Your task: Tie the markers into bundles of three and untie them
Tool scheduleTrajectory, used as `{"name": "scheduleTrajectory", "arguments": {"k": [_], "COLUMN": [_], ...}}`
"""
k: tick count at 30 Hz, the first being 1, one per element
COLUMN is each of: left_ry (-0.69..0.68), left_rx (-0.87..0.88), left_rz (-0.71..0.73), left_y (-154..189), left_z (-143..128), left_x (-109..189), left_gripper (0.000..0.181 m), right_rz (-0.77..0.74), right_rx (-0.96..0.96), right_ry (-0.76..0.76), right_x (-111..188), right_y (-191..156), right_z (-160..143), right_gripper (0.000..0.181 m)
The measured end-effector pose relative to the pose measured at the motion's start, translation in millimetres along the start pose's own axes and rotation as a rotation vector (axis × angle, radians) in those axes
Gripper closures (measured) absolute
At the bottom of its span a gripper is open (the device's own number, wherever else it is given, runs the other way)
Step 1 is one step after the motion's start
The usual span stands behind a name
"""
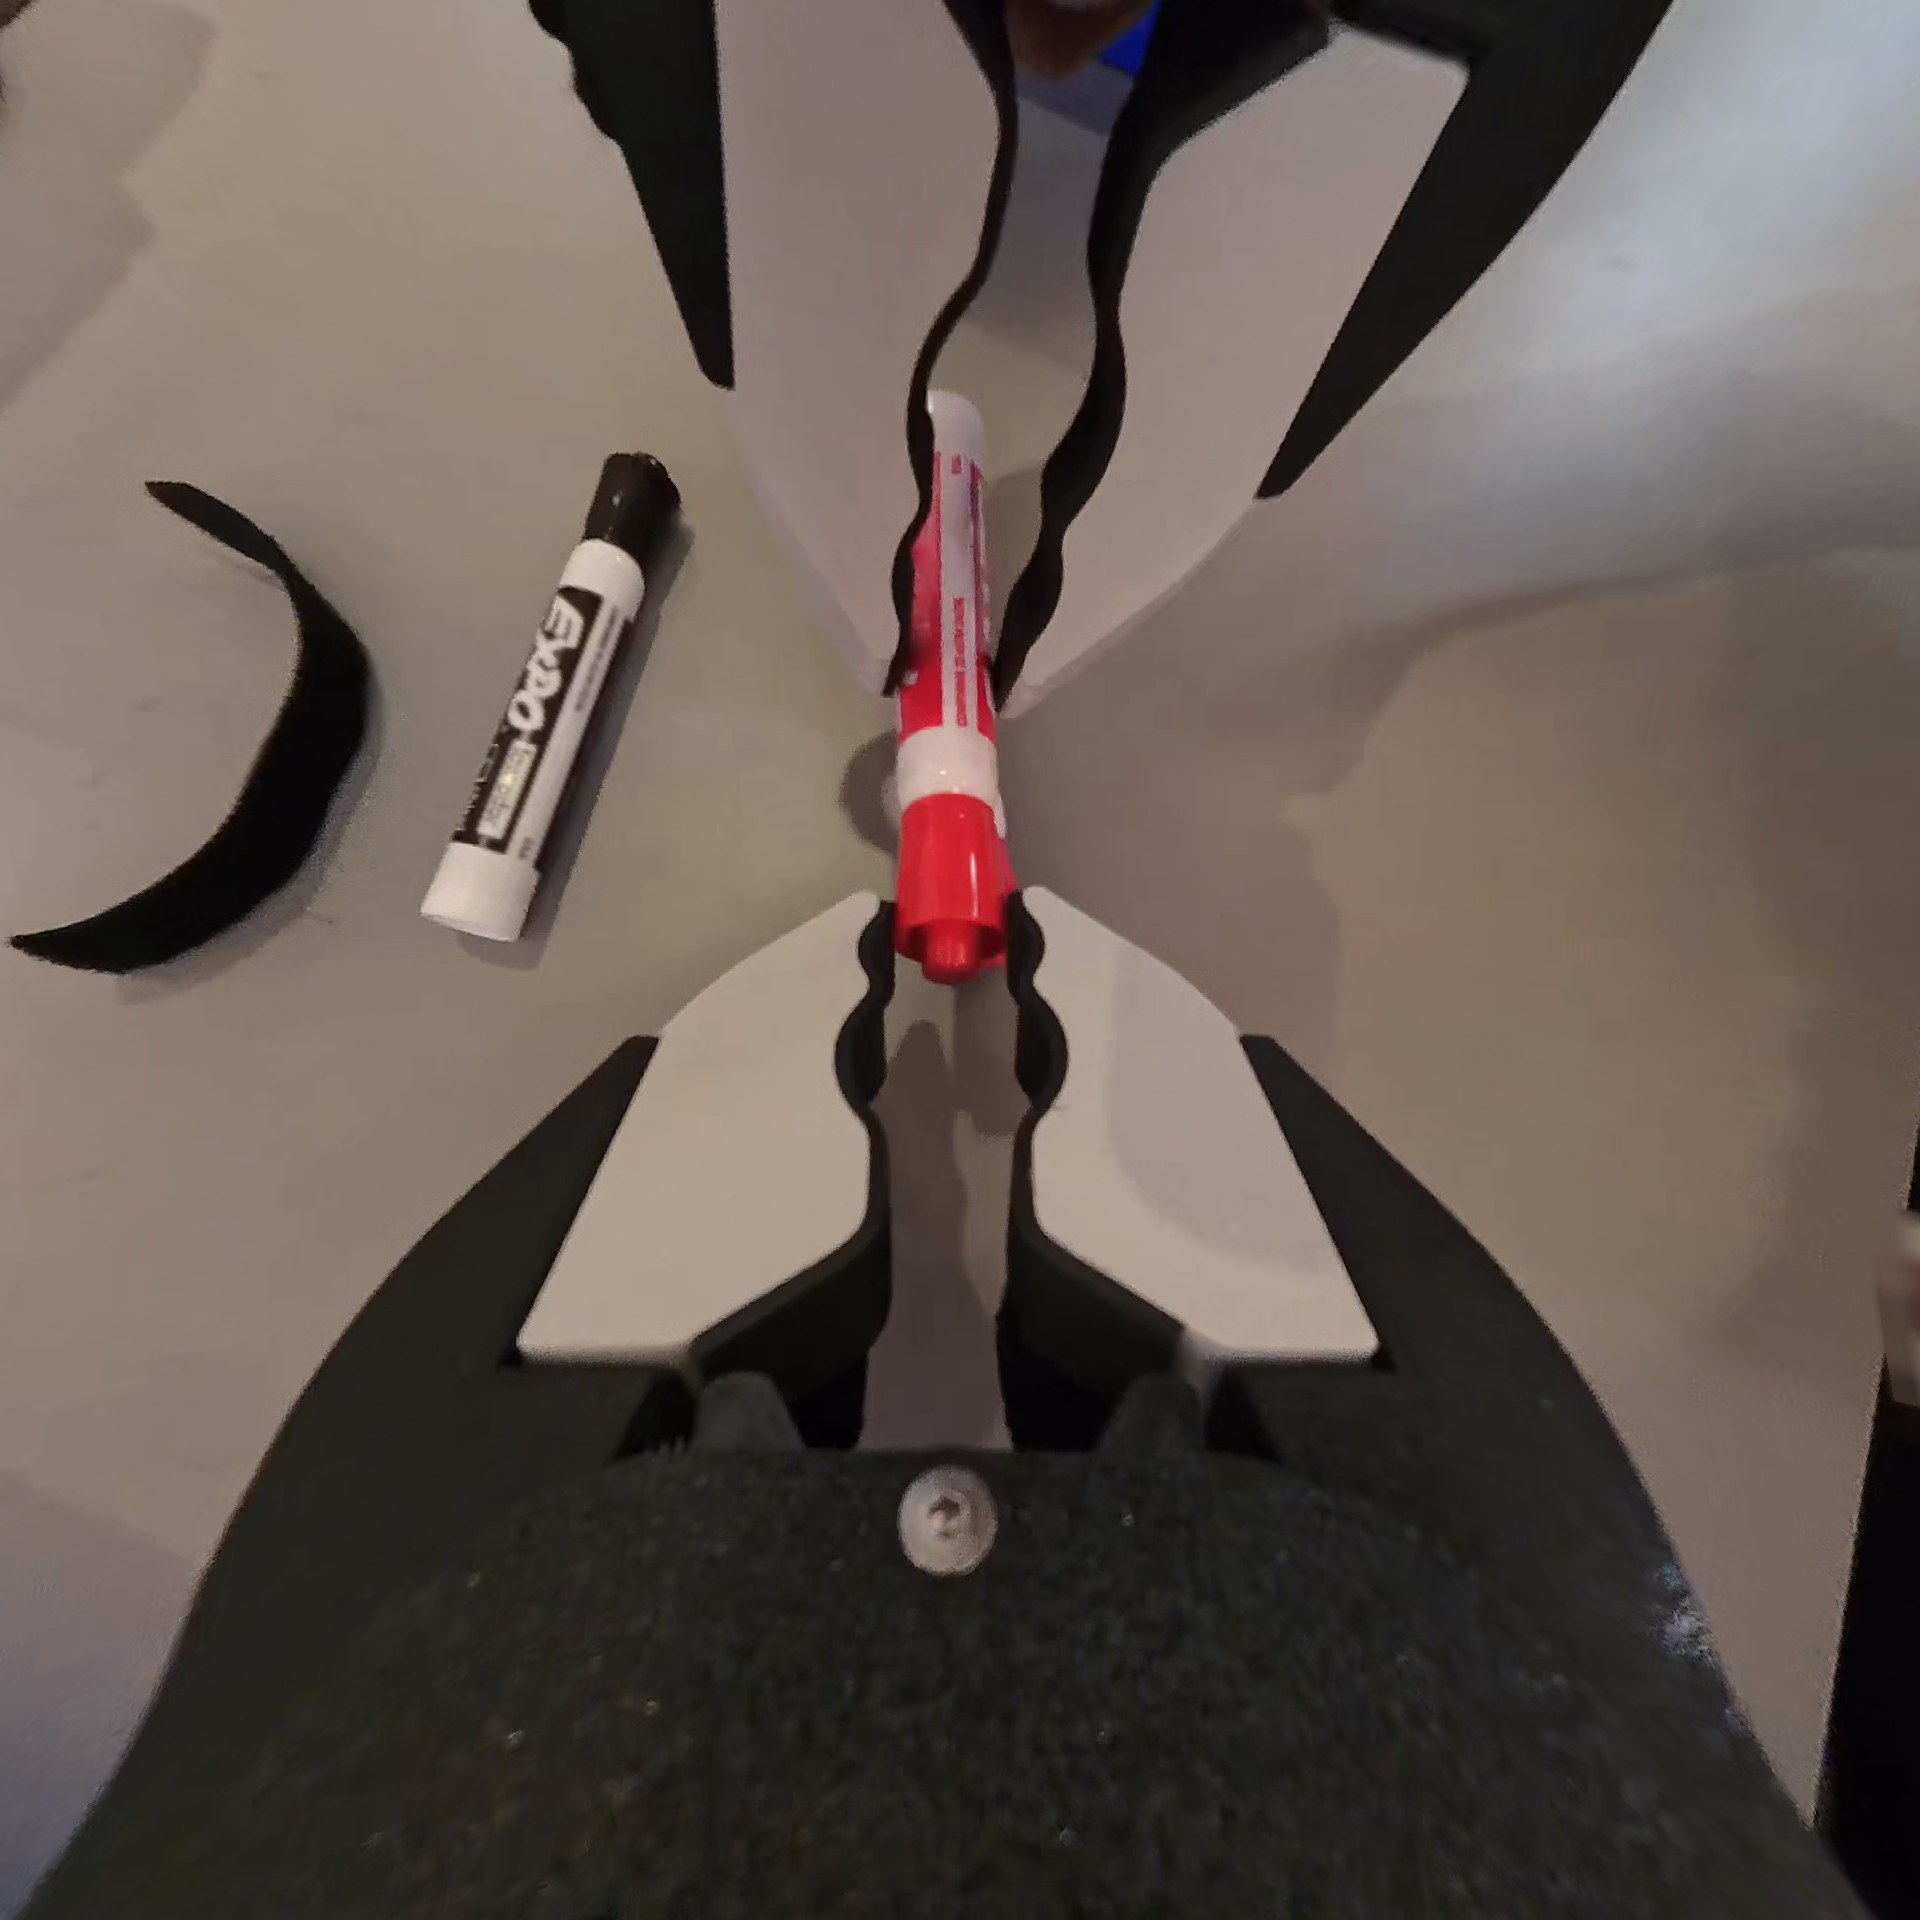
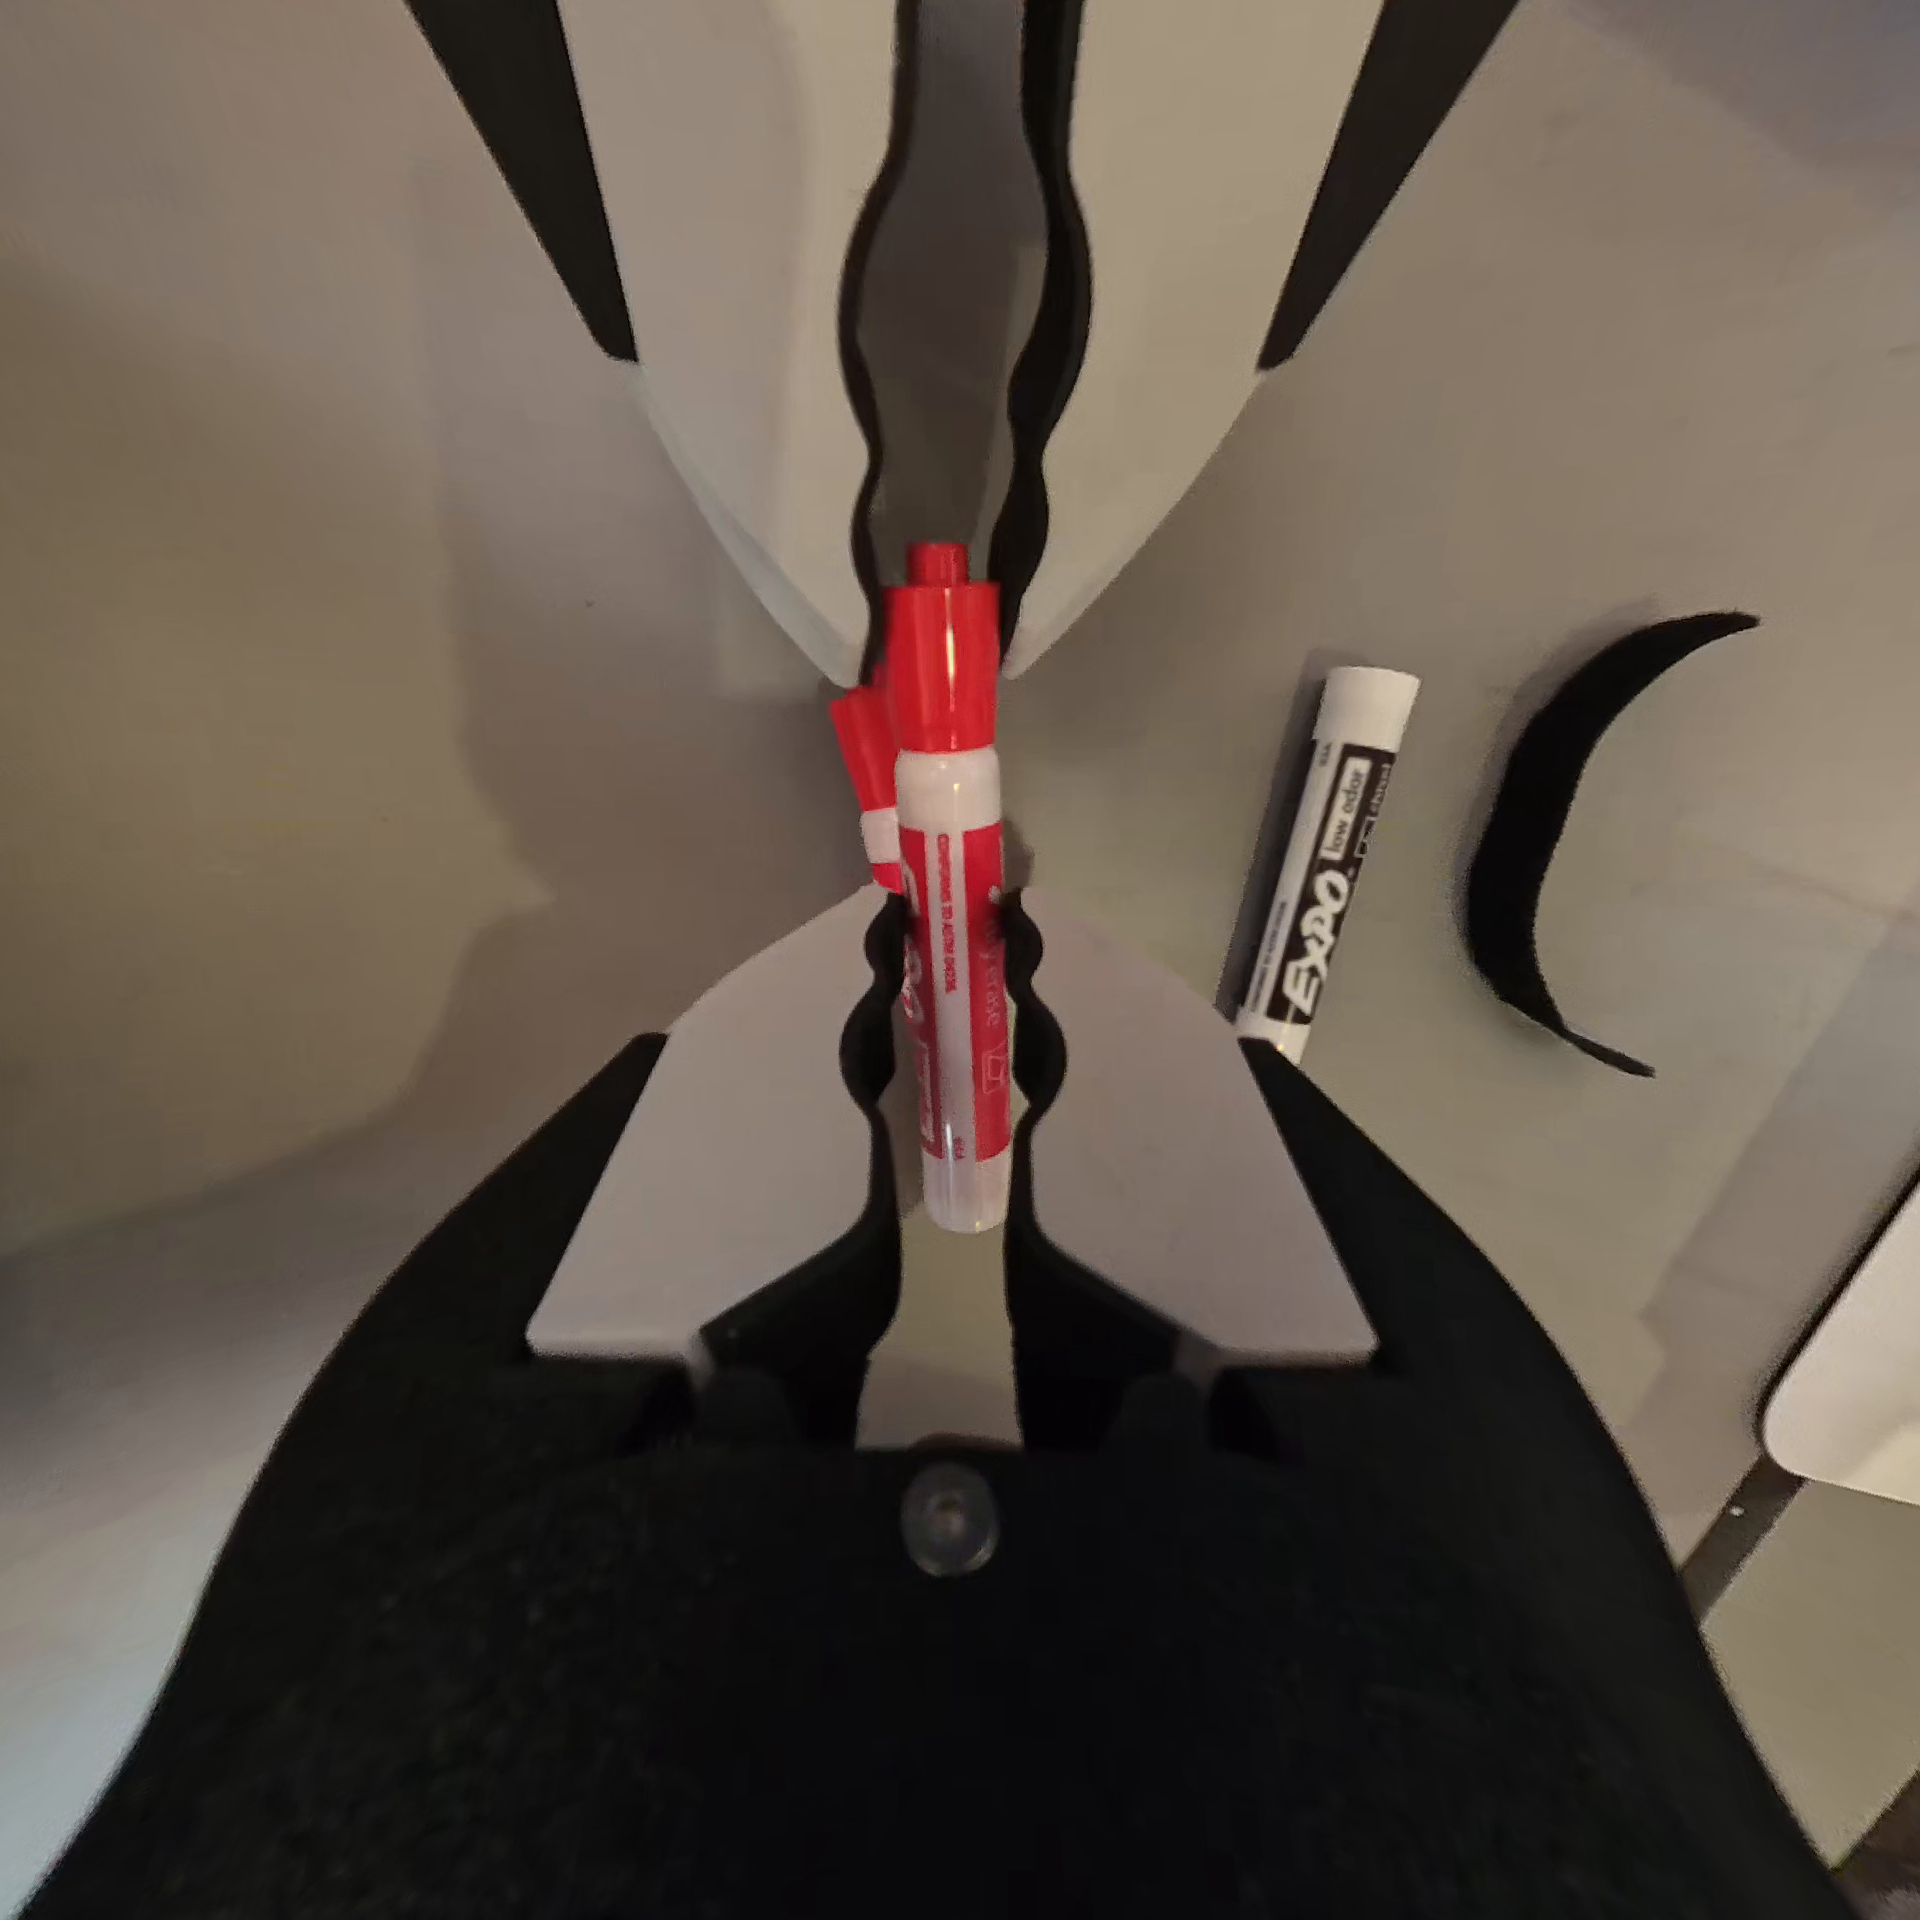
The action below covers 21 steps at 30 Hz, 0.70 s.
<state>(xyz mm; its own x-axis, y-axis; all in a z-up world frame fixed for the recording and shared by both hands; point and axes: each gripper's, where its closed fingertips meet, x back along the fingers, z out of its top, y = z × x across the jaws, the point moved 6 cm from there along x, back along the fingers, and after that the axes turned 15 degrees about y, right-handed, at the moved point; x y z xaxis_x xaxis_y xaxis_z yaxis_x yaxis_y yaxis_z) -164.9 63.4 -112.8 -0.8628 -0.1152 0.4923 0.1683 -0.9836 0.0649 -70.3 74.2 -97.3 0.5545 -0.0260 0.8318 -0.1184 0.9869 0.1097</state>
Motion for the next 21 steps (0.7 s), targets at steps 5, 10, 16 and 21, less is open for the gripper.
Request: {"name": "scheduleTrajectory", "arguments": {"k": [5,10,16,21], "left_ry": [-0.013,-0.038,-0.054,-0.045], "left_rx": [-0.003,-0.038,-0.009,0.037], "left_rz": [0.020,0.049,0.075,0.065], "left_y": [5.7,13.0,1.6,-6.0], "left_z": [-5.8,-8.6,-11.1,-12.8], "left_x": [-5.1,-1.8,-3.8,-2.4], "left_gripper": [0.162,0.162,0.162,0.162], "right_rz": [-0.044,-0.036,0.014,0.075], "right_rx": [0.016,0.064,0.036,-0.020], "right_ry": [-0.066,-0.109,-0.130,-0.132], "right_x": [-1.0,-13.2,-34.5,-41.6], "right_y": [-6.9,-15.1,5.2,12.7], "right_z": [-16.8,-22.2,-18.4,-16.1], "right_gripper": [0.144,0.137,0.139,0.152]}}
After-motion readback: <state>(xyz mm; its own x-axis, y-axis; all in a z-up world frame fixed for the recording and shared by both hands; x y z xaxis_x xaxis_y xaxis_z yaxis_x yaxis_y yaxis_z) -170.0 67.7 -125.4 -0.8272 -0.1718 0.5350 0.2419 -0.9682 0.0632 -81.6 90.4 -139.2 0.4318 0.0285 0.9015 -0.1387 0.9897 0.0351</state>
